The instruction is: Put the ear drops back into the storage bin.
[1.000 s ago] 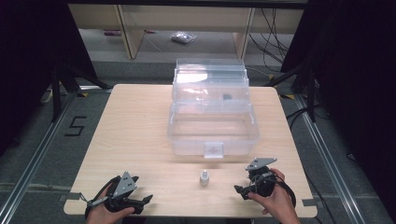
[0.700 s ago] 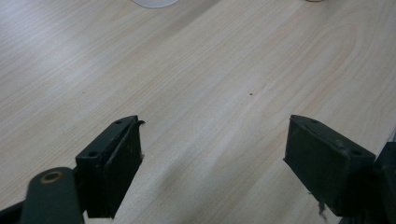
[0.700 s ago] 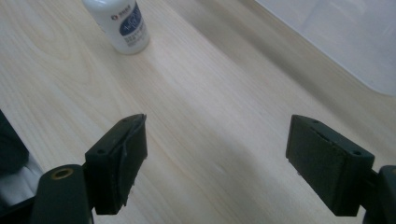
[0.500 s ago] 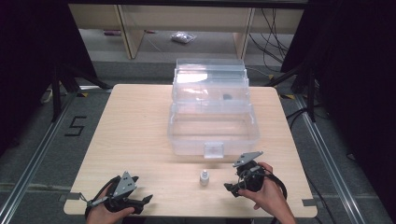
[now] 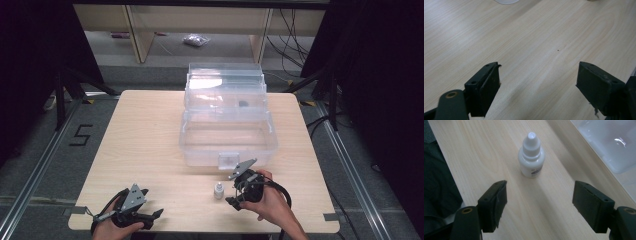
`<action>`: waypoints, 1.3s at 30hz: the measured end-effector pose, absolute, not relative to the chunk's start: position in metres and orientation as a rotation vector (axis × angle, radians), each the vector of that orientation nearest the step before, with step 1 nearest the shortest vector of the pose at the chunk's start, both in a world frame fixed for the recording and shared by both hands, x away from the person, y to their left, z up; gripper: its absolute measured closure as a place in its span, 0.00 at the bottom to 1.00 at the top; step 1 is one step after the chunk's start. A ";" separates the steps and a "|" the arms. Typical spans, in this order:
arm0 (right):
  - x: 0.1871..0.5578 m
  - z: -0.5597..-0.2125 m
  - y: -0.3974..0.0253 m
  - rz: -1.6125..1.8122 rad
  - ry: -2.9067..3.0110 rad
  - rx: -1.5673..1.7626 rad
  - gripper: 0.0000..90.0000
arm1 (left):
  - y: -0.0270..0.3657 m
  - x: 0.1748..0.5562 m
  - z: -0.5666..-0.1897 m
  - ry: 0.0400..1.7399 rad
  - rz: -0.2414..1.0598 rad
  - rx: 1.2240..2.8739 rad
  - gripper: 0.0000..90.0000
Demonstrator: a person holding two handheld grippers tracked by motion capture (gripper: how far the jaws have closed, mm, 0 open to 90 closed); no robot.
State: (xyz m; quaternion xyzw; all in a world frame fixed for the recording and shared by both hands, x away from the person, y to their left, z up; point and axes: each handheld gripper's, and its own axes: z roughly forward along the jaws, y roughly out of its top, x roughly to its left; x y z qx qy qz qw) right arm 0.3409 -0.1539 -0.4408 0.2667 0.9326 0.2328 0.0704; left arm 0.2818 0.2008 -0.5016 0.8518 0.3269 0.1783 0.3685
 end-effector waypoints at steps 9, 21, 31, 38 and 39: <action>0.348 -0.443 -0.144 0.675 2.837 0.752 0.36 | 0.201 0.282 -0.501 0.836 0.460 2.187 0.20; 0.355 -0.444 -0.124 0.600 2.875 0.680 0.43 | 0.202 0.282 -0.499 0.825 0.461 2.203 0.20; 0.359 -0.446 -0.113 0.542 2.910 0.638 0.46 | 0.201 0.282 -0.500 0.818 0.464 2.196 0.20; 0.366 -0.450 -0.106 0.508 2.944 0.601 0.50 | 0.202 0.282 -0.499 0.830 0.454 2.199 0.20; 0.367 -0.450 -0.105 0.497 2.955 0.590 0.51 | 0.202 0.282 -0.499 0.830 0.454 2.199 0.20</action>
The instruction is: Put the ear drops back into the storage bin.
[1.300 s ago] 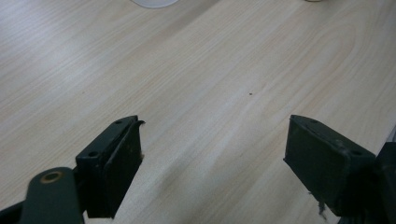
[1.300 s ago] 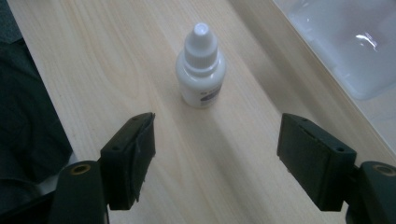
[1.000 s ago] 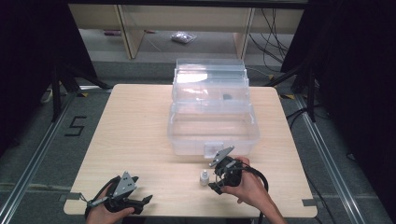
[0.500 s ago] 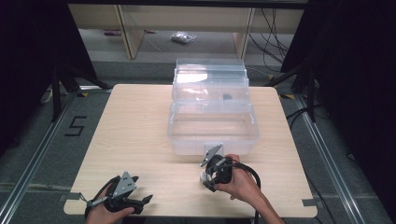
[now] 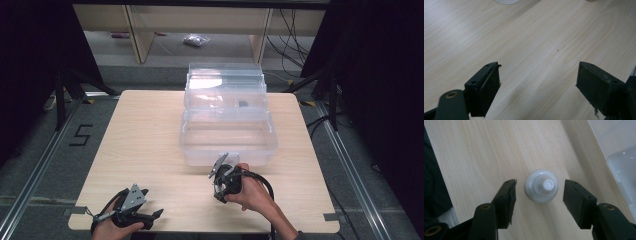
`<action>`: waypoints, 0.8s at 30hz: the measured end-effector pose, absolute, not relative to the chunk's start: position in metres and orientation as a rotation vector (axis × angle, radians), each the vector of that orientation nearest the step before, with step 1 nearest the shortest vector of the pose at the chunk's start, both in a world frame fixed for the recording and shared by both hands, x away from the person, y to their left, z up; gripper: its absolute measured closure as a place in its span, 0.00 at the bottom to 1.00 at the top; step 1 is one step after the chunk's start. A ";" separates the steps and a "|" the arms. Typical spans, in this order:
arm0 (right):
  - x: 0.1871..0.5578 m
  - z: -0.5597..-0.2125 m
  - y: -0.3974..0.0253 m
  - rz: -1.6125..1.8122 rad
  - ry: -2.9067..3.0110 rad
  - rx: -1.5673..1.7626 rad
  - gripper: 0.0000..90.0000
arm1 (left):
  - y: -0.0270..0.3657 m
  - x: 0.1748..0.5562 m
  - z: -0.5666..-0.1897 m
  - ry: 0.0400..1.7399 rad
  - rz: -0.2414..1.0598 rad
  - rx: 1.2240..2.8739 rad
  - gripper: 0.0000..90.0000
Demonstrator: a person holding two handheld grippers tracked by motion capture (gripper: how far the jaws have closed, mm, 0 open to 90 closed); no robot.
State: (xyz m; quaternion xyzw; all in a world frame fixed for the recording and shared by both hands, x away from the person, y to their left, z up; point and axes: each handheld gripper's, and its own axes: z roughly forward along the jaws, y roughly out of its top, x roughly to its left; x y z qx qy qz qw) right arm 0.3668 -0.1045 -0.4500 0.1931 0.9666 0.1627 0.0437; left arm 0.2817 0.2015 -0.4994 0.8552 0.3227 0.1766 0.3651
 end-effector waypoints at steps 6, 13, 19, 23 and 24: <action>0.368 -0.452 -0.100 0.456 2.974 0.633 0.55 | 0.201 0.282 -0.499 0.835 0.452 2.193 0.20; 0.370 -0.453 -0.097 0.447 2.973 0.631 0.60 | 0.201 0.281 -0.499 0.826 0.450 2.189 0.20; 0.372 -0.454 -0.097 0.415 2.962 0.607 0.65 | 0.202 0.281 -0.499 0.826 0.454 2.190 0.20; 0.372 -0.454 -0.097 0.405 2.963 0.590 0.67 | 0.202 0.281 -0.499 0.826 0.450 2.188 0.20; 0.372 -0.454 -0.097 0.405 2.963 0.590 0.67 | 0.202 0.281 -0.499 0.826 0.450 2.188 0.20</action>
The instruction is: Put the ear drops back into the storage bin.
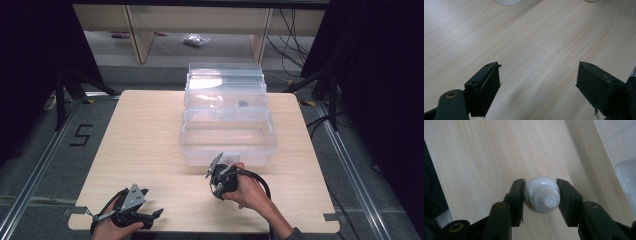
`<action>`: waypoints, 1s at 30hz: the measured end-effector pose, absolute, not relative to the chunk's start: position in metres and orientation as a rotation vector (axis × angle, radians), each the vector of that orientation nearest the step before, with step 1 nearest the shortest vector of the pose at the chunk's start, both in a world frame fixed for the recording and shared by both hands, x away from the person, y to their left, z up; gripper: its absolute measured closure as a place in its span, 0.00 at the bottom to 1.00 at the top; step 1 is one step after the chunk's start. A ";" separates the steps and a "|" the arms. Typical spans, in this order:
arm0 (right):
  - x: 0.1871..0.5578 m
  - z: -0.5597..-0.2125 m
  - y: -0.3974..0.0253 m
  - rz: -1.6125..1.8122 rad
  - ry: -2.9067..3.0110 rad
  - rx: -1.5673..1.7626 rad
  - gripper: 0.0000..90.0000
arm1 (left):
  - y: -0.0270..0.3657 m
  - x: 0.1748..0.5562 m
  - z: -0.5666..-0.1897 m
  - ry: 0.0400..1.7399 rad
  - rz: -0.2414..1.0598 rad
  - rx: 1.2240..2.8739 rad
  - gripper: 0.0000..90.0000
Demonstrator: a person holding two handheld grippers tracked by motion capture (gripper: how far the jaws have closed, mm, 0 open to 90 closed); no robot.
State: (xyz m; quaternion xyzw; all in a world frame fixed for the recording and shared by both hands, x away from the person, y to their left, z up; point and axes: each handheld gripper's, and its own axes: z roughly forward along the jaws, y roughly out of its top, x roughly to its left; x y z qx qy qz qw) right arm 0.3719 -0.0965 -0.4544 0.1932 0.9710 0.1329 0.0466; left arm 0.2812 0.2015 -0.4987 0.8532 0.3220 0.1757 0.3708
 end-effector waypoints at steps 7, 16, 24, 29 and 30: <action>0.372 -0.449 -0.100 0.418 2.955 0.586 0.67 | 0.201 0.281 -0.499 0.824 0.451 2.179 0.20; 0.375 -0.433 -0.112 0.494 2.940 0.580 0.67 | 0.202 0.282 -0.499 0.826 0.458 2.196 0.20; 0.378 -0.418 -0.123 0.499 2.960 0.606 0.67 | 0.202 0.282 -0.499 0.826 0.458 2.197 0.20; 0.381 -0.412 -0.129 0.500 2.943 0.599 0.67 | 0.202 0.282 -0.499 0.826 0.458 2.197 0.20; 0.383 -0.411 -0.131 0.504 2.947 0.592 0.67 | 0.202 0.282 -0.499 0.826 0.458 2.198 0.20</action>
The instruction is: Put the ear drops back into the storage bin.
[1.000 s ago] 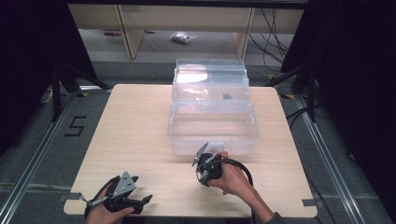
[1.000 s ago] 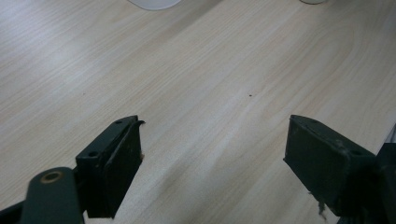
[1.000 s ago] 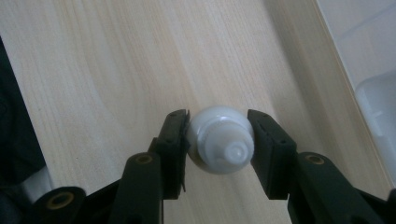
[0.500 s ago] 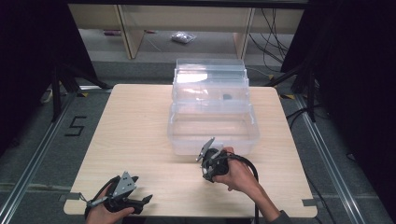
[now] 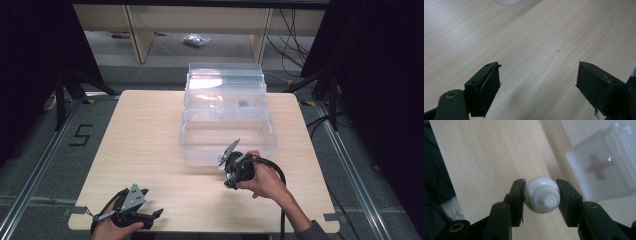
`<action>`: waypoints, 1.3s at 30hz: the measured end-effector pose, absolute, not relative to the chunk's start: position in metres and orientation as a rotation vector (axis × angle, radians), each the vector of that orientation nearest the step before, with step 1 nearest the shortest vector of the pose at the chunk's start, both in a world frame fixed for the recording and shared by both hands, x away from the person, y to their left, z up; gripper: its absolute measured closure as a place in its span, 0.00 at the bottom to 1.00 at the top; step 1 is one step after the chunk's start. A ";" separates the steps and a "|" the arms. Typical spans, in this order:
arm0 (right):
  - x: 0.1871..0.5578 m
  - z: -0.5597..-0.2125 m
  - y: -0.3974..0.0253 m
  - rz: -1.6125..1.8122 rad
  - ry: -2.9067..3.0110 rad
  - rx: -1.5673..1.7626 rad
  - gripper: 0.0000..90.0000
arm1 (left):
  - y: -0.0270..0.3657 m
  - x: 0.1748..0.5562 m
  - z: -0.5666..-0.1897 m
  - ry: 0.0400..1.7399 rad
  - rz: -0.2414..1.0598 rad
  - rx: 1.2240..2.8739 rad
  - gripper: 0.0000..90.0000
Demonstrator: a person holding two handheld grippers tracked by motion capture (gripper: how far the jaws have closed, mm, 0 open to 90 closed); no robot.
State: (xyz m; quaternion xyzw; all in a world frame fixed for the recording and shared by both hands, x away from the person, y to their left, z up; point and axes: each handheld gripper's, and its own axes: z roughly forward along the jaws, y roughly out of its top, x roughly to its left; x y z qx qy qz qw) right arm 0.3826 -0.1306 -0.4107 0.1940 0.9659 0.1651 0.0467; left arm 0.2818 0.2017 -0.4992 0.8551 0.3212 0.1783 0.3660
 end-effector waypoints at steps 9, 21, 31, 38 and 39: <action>0.386 -0.392 -0.145 0.511 2.924 0.627 0.67 | 0.202 0.282 -0.500 0.824 0.457 2.187 0.20; 0.389 -0.368 -0.172 0.496 2.894 0.701 0.67 | 0.202 0.283 -0.500 0.820 0.457 2.199 0.20; 0.396 -0.350 -0.192 0.503 2.855 0.756 0.67 | 0.202 0.283 -0.500 0.822 0.458 2.200 0.20; 0.407 -0.342 -0.202 0.494 2.828 0.802 0.67 | 0.202 0.283 -0.500 0.821 0.458 2.201 0.20; 0.408 -0.341 -0.204 0.495 2.826 0.809 0.67 | 0.202 0.283 -0.500 0.821 0.459 2.201 0.20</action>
